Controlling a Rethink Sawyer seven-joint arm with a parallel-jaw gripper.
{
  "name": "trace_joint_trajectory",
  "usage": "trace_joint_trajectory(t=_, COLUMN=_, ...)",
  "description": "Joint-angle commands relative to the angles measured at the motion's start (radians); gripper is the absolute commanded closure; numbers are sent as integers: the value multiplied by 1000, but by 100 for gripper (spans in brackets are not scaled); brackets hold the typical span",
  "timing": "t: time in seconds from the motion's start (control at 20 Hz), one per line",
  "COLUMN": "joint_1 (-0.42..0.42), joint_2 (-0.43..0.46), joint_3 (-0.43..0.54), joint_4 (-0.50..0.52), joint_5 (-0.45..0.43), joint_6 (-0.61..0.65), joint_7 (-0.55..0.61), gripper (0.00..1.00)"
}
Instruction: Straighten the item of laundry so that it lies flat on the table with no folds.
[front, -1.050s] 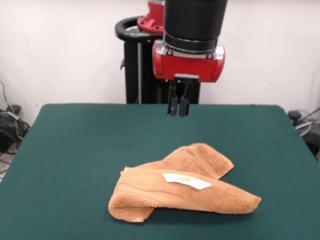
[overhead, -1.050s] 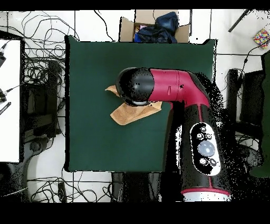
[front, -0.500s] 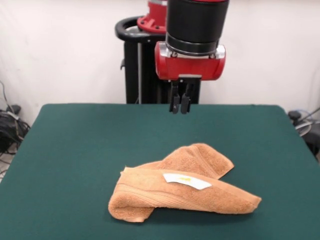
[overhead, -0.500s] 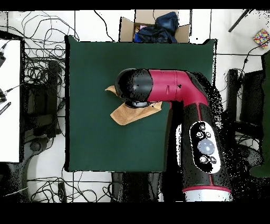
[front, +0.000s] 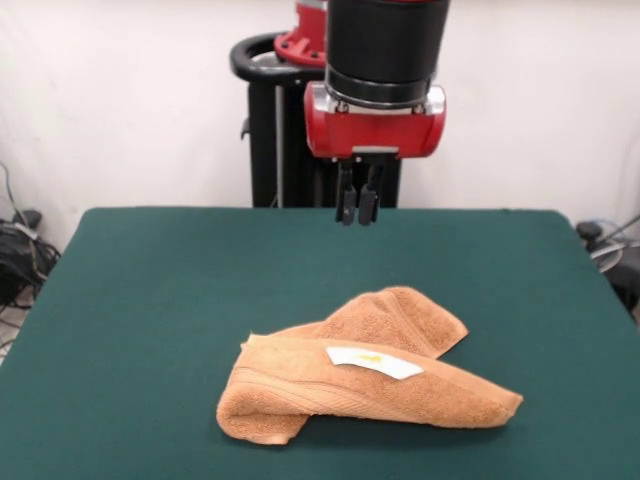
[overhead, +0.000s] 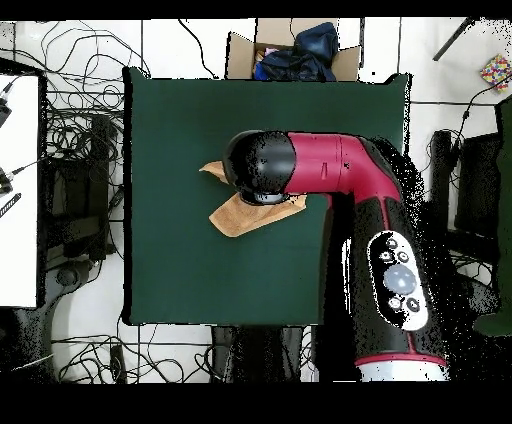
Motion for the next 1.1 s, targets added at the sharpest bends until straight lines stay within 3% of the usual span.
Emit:
trace_joint_trajectory(t=0.05, joint_1=-11, joint_2=-23, joint_3=86, joint_4=106, joint_5=8, joint_6=-53, joint_7=-59, gripper=100)
trace_joint_trajectory(t=0.55, joint_1=40, joint_2=16, joint_3=51, joint_4=29, joint_5=-22, joint_6=-25, joint_7=27, gripper=100)
trace_joint_trajectory(t=1.1, joint_1=65, joint_2=41, joint_3=27, joint_4=-15, joint_5=-35, joint_6=-17, joint_7=44, gripper=100)
